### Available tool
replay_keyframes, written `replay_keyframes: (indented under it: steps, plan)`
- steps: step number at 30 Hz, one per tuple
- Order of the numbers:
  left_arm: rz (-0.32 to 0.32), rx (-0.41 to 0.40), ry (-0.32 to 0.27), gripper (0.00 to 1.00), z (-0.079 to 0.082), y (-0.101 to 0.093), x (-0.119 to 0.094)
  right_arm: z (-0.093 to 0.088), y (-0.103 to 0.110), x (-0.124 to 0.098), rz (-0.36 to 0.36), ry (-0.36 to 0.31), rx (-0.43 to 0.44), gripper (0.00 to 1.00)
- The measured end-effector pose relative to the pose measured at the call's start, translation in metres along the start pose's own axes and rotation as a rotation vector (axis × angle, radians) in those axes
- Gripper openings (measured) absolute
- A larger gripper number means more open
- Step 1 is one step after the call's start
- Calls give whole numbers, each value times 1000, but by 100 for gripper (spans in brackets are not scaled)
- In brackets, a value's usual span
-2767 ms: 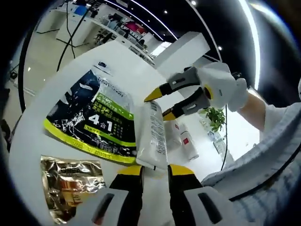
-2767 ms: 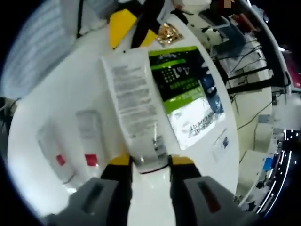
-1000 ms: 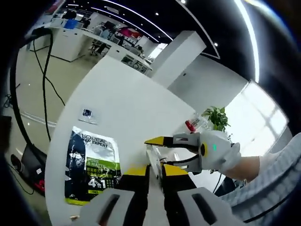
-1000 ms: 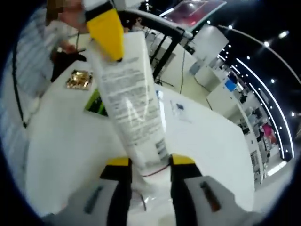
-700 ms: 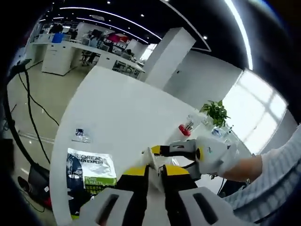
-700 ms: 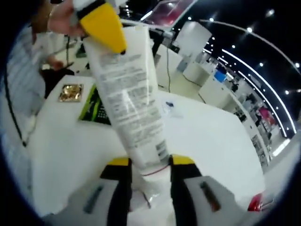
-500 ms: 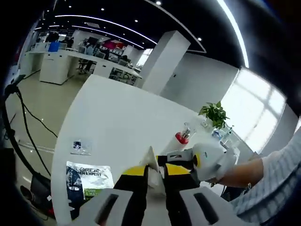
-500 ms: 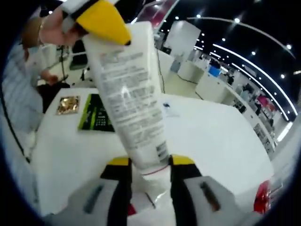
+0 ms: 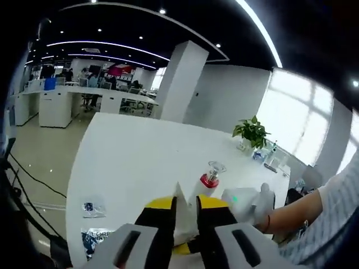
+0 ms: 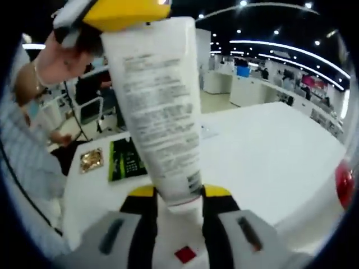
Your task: Arrange the skincare products in the storage area until every visible bottle or jar stands upright without overlapping.
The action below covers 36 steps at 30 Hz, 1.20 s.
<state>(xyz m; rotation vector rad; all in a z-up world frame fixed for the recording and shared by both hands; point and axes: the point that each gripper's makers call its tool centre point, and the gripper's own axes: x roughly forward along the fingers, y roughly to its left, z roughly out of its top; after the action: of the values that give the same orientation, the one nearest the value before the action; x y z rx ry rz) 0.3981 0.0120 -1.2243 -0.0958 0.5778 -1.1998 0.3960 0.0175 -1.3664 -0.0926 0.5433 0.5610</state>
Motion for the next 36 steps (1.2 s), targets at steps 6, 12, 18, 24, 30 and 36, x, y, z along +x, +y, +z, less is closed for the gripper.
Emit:
replay_keyframes:
  steps: [6,12,18,24,30,36]
  plan:
    - [-14,7,-2,8,6,-6,5,-1,2,0,3,-9,20,28]
    - [-60,22,-13,11,4,-9,3,-1,4,0,21,-24,29,29]
    - [-137,-66,-40,22,5,-8,0,-1,4,0,13,-12,15,29]
    - [-151,-85,-101,23,14,-2,-6,-3,4,-6,-10,17,-85,28]
    - [-137,-109,-143,24,10,8,-16,-8,-1,-13,-21,32,-83,28]
    - [-94,-135,-173,24,2,21,-28,-13,-7,-19,-37,39,-86,28]
